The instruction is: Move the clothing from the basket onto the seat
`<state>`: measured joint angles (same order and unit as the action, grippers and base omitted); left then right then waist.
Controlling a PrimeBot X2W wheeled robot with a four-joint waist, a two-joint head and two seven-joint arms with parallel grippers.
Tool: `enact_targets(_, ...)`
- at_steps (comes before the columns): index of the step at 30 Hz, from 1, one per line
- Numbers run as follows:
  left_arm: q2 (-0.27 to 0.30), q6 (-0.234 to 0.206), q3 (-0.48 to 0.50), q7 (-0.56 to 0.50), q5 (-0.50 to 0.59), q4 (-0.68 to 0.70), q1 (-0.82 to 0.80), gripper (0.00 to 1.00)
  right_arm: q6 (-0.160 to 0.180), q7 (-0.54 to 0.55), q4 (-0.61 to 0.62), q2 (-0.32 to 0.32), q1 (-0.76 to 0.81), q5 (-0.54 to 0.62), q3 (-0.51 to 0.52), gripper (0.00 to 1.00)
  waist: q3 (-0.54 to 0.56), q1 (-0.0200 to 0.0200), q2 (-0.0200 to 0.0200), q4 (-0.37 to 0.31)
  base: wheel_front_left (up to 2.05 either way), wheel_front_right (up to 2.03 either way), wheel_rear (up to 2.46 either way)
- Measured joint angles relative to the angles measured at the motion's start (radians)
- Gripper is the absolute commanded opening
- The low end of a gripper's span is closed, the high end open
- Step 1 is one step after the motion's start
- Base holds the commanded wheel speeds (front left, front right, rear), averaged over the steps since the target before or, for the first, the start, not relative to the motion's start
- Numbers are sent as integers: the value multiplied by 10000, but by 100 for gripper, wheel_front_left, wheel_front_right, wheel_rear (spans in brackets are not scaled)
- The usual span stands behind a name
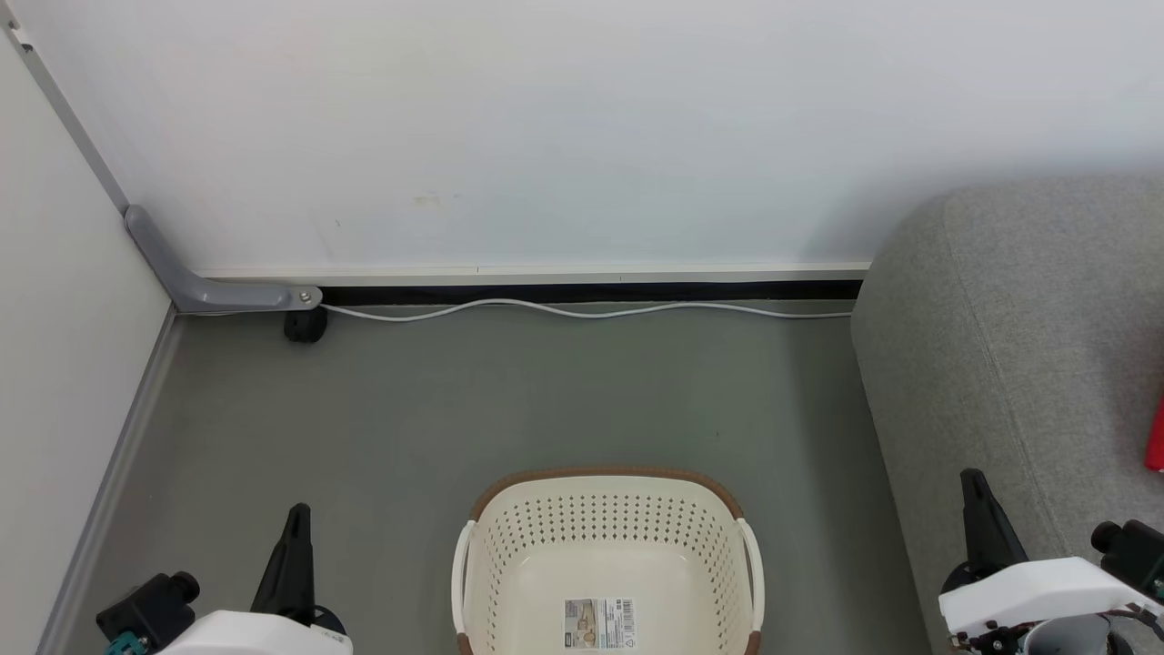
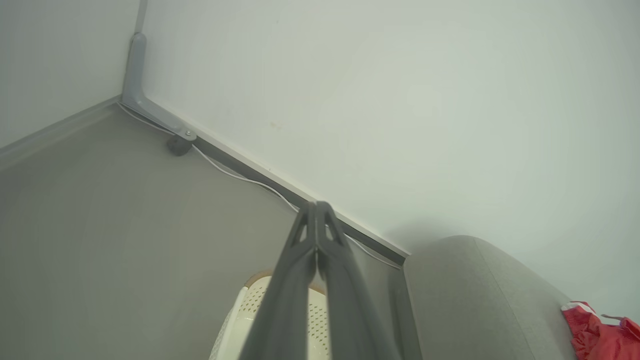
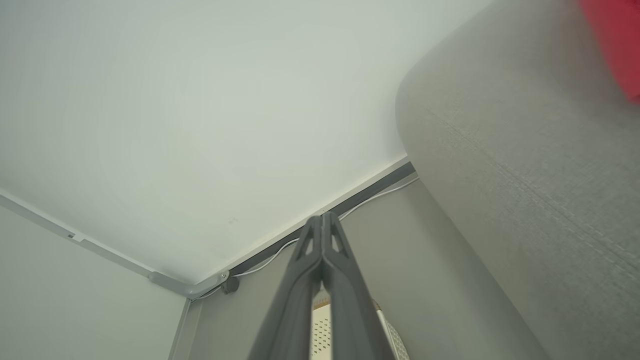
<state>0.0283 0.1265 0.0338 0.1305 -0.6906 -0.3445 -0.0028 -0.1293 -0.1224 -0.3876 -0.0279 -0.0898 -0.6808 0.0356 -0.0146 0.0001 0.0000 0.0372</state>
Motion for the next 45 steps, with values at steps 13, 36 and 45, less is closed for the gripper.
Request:
enact_targets(13, 4, 0, 79, -428, -1384, 105, -25, 0, 0, 343, 182, -8, 0, -1430, 186, 0, 18, 0, 0, -59, 0, 0, 0)
enact_targets(36, 10, 0, 186, -1053, -3812, 297, -122, 0, 2, 961, 485, -25, 2, -3885, 453, 0, 50, -1, 0, -159, 0, 0, 0)
enact_targets(45, 15, 0, 247, -1310, -4853, 370, -260, 0, 2, 1210, 571, -29, 2, -4872, 539, 0, 61, -1, 0, -199, 0, 0, 0)
